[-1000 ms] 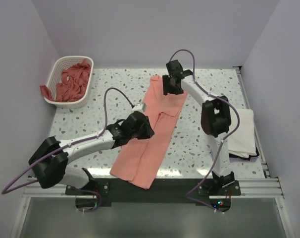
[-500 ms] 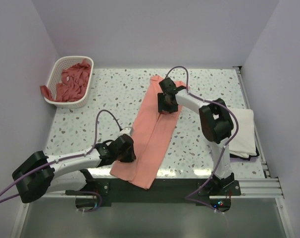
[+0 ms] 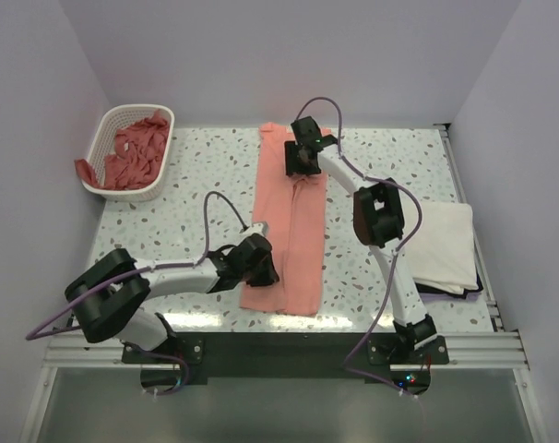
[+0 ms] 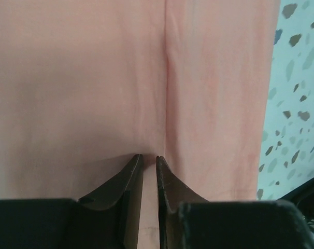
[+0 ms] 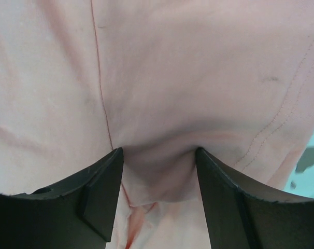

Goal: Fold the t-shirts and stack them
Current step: Fold the tshirt

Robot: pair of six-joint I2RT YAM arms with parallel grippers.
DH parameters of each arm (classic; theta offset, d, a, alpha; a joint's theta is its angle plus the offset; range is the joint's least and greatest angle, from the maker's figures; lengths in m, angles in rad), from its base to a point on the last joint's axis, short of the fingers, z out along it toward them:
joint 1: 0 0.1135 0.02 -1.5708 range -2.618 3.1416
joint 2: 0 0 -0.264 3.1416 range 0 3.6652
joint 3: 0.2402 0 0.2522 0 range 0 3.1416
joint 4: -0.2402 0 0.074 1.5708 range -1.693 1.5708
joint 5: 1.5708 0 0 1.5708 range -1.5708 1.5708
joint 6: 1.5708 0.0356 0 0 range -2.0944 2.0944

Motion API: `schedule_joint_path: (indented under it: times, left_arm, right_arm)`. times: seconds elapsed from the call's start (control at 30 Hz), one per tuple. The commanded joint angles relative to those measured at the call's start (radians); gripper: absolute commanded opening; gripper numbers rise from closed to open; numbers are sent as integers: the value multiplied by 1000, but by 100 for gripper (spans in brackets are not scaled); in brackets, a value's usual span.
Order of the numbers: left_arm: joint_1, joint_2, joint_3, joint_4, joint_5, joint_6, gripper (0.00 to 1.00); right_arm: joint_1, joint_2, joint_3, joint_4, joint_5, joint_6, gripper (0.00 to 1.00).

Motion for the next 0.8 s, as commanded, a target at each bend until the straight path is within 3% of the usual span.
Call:
schedule_joint_path:
  times: [0.0,0.23,0.43,0.53,0.63,0.67,0.7,0.77]
  left_arm:
    - [16,66,102,121,26,-43,21]
    - [28,48,148,119,56,-13,24]
    - [52,-112,119,-80,14,72,27]
    - [88,-216,54,-158,27,95,30]
    - [111,-319,12,-226,40,127,33]
    - [114,-352,7,-244,41,135,34]
    - [117,-363,2,-276,50,144,35]
    - [118,-377,-4,-307,76,164,36]
  right_arm:
    - [-42,111,111,-59,7,-76,63]
    - [-46,-3,129,-25,-59,-107,69]
    - [-56,-201,44,-106,-111,-42,75]
    - [-60,-414,-213,-73,-192,14,75]
    - [-56,-669,-616,121,-299,113,75]
    - [-50,-730,-827,160,-324,145,74]
    - [-37,-865,-927,202,-321,215,74]
    - [13,-977,-1165,283,-326,280,74]
